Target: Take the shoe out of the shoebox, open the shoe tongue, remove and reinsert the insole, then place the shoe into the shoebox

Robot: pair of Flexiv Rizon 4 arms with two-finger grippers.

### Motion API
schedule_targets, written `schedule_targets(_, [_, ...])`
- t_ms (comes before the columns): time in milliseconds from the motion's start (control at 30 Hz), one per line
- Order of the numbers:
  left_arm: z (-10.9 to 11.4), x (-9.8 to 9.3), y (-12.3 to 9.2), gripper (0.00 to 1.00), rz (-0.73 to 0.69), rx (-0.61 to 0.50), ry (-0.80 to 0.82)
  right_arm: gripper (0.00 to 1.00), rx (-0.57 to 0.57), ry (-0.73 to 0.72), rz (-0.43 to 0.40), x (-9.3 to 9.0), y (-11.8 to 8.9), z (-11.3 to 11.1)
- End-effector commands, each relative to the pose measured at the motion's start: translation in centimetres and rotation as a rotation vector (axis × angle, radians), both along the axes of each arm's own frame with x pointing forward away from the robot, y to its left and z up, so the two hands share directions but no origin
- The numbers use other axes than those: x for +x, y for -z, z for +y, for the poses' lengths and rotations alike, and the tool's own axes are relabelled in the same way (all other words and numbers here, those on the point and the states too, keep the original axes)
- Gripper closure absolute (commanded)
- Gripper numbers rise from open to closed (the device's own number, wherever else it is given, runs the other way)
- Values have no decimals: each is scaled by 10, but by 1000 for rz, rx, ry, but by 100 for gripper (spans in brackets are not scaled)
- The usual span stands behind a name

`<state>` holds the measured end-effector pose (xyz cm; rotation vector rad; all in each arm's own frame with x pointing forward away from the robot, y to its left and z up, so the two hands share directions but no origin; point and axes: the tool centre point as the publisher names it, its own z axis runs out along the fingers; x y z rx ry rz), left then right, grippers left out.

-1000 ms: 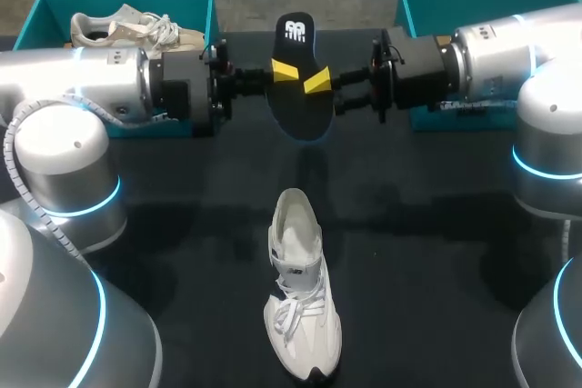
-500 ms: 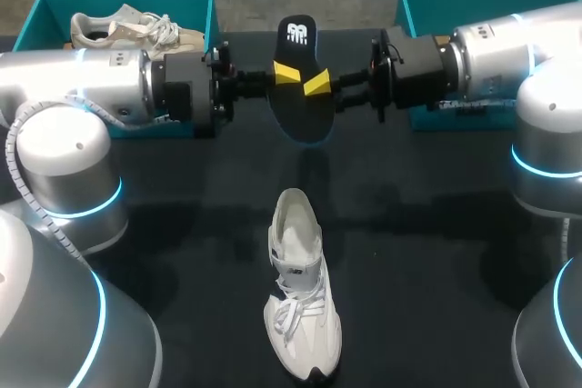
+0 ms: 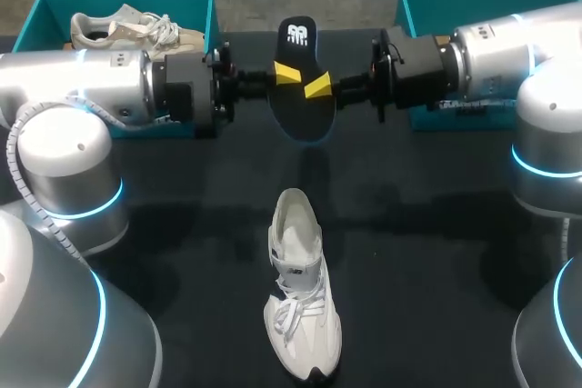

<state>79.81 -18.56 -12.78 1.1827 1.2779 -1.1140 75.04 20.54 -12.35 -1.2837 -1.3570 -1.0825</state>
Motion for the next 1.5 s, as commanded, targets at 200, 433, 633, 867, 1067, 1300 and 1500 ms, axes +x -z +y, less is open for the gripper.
schedule_targets(200, [16, -11, -4, 0, 36, -2, 47, 100, 9, 6, -44, 0, 9, -5])
schedule_targets(433, [51, -26, 4, 0, 76, 134, 57, 100, -36, 3, -171, -3, 14, -9])
schedule_targets(633, [61, -30, 9, 0, 100, 210, 69, 100, -77, 11, -221, -4, 12, -10])
schedule_targets(867, [61, -30, 9, 0, 100, 210, 69, 100, -77, 11, -221, -4, 12, -10])
schedule_targets(1067, [61, -40, 13, 0, 192, 232, -14, 100, -77, 11, -221, -4, 12, -10])
schedule_targets(1300, [78, -55, 32, 0, 368, 378, -156, 100, -107, 7, -302, -8, 25, -23])
schedule_targets(1500, [82, -65, 47, 0, 529, 491, -175, 100, -126, 20, -360, -12, 35, -29])
